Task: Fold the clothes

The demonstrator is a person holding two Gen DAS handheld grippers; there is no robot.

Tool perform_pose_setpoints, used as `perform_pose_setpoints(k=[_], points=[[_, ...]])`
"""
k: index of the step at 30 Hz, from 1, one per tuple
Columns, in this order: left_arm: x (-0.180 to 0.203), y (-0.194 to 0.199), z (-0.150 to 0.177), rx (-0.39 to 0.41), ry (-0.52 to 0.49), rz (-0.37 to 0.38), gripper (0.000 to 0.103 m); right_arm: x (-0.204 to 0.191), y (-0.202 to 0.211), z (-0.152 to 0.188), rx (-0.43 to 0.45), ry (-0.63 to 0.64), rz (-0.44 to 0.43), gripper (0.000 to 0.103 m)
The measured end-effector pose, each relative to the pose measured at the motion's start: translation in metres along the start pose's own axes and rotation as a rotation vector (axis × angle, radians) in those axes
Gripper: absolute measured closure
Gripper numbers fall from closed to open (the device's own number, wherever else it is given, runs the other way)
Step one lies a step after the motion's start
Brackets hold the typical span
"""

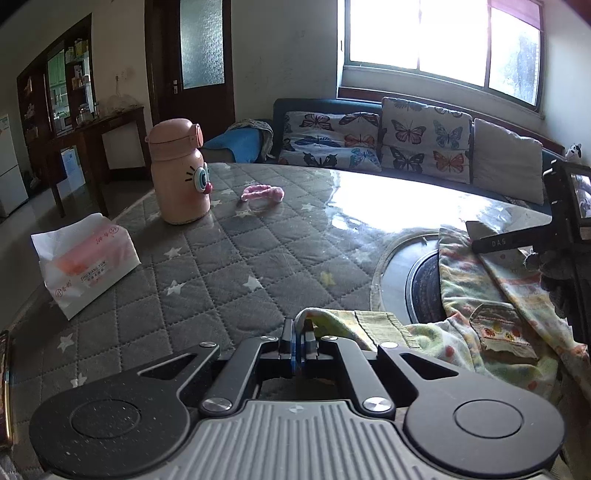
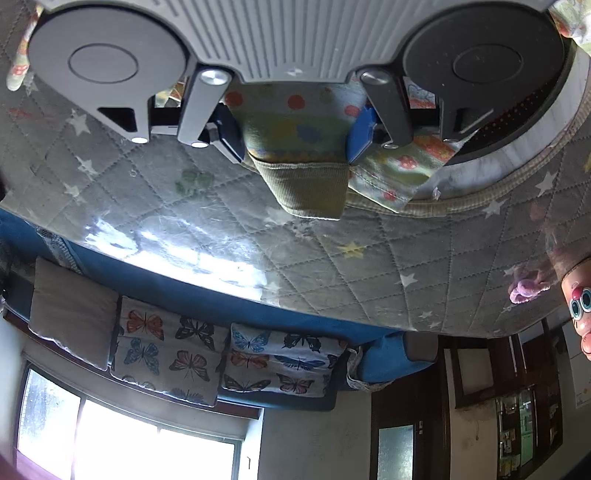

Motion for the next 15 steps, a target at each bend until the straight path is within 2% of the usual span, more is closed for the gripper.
perform_pose_setpoints(k=[5,7,9,11,15], points=[[-0.001,-0.001,0.000,0.001,-0.003,-0.003,0.100,-0.003,-0.001,0.000,-0.002,-0.015,-0.016,0.040],[0.000,-0.001,0.001,-0.001,-0.008,-0.008,0.100,-0.002,-0.002,0.000,-0.005,-0.029,-0.026,0.050],[0.000,-0.002,0.002,-0.004,-0.009,-0.011,0.100,0.001,0.003,-0.002,-0.001,-0.042,-0.038,0.071],[-0.001,-0.002,0.002,-0.004,-0.010,-0.013,0.100,0.004,0.008,-0.003,0.007,-0.049,-0.045,0.080],[-0.002,-0.004,0.002,0.004,-0.011,-0.014,0.100,0.018,0.033,-0.010,0.047,-0.093,-0.052,0.084]])
Point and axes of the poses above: each gripper's, at about its wrist camera, not at the fingertips, and y roughly against the way its jaws point, x to its right, z to its underside, the point moved 2 cm from there along -y, roughly the way its jaws point, and after that the axes turned 13 degrees about -y, right-handed, at the moved point
